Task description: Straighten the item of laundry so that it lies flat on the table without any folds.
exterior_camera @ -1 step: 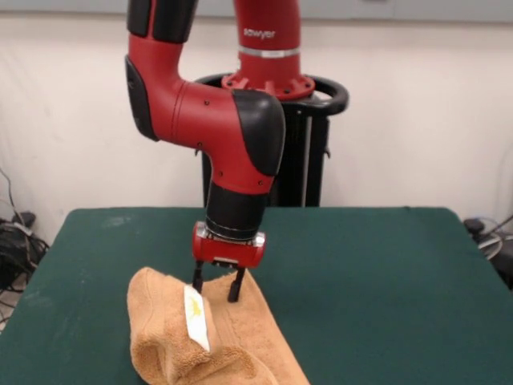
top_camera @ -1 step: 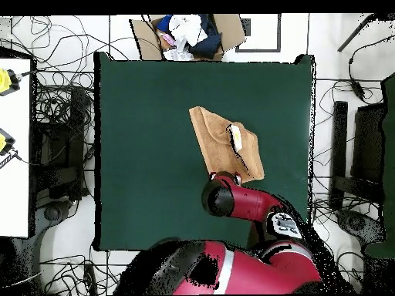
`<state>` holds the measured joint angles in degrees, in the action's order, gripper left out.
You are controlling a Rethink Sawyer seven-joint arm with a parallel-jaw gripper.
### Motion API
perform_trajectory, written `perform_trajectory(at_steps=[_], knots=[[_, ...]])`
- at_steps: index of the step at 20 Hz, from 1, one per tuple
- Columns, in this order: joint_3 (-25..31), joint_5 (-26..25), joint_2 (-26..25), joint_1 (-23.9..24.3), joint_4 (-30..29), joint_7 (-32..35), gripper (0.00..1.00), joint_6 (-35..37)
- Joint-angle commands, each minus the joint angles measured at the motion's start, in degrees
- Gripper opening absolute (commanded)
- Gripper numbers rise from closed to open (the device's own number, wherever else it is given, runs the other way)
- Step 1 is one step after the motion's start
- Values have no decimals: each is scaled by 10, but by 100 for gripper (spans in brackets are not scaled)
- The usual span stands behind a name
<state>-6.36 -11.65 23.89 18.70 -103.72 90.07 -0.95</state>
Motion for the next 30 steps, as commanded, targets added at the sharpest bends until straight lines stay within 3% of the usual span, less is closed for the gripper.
perform_trajectory(at_steps=[1, 14, 15, 30], knots=[[103, 48, -60, 1, 13, 118, 100, 26], [98, 52, -58, -6, 7, 128, 100, 10], [96, 54, -58, -8, 7, 130, 0, 11], [78, 76, -57, -27, 3, 129, 0, 11]])
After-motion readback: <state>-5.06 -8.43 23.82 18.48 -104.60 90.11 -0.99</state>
